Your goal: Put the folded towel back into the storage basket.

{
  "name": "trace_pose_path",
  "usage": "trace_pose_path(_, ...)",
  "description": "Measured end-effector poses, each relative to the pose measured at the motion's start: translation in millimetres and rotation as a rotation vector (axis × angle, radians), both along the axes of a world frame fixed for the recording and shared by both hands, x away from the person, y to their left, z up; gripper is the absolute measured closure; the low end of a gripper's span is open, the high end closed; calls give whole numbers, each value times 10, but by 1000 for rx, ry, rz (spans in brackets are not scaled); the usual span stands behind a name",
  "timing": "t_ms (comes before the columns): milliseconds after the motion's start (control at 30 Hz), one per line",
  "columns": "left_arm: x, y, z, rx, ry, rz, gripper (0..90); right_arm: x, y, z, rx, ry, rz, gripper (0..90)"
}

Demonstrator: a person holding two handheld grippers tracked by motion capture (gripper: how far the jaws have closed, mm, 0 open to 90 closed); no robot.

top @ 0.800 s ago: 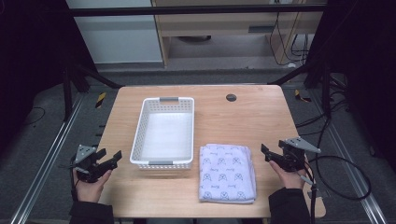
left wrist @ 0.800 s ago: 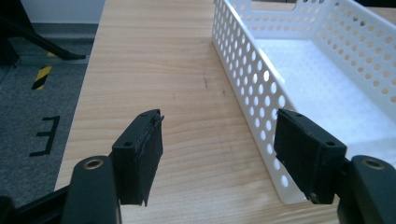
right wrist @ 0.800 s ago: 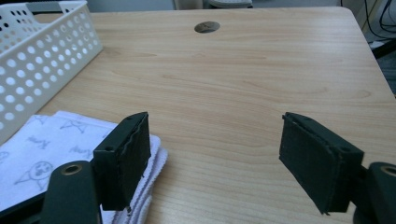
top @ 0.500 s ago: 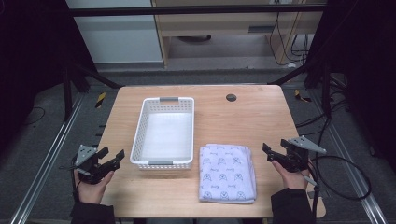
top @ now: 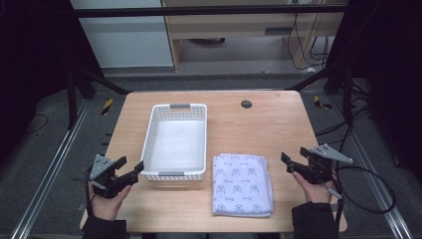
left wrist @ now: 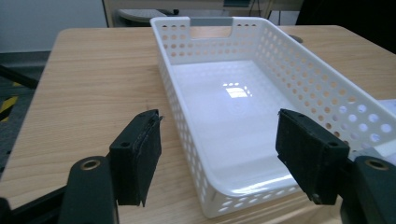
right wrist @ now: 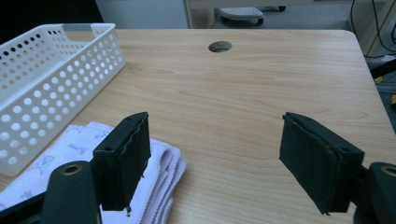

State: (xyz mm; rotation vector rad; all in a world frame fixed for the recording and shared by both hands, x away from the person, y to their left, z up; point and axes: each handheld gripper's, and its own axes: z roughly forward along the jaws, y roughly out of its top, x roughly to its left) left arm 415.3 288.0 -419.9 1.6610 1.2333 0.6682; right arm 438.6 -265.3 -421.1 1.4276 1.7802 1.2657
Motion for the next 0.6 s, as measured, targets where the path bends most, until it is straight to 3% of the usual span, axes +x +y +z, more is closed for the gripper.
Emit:
trace_pose_path(267,-45,-156,26,4,-10,-39,304,4,70,49,-23,8,32,254)
trace_pose_path(600,-95,-404,91,5,-27,-83,306,-22,113,148,-8,-11,58,256)
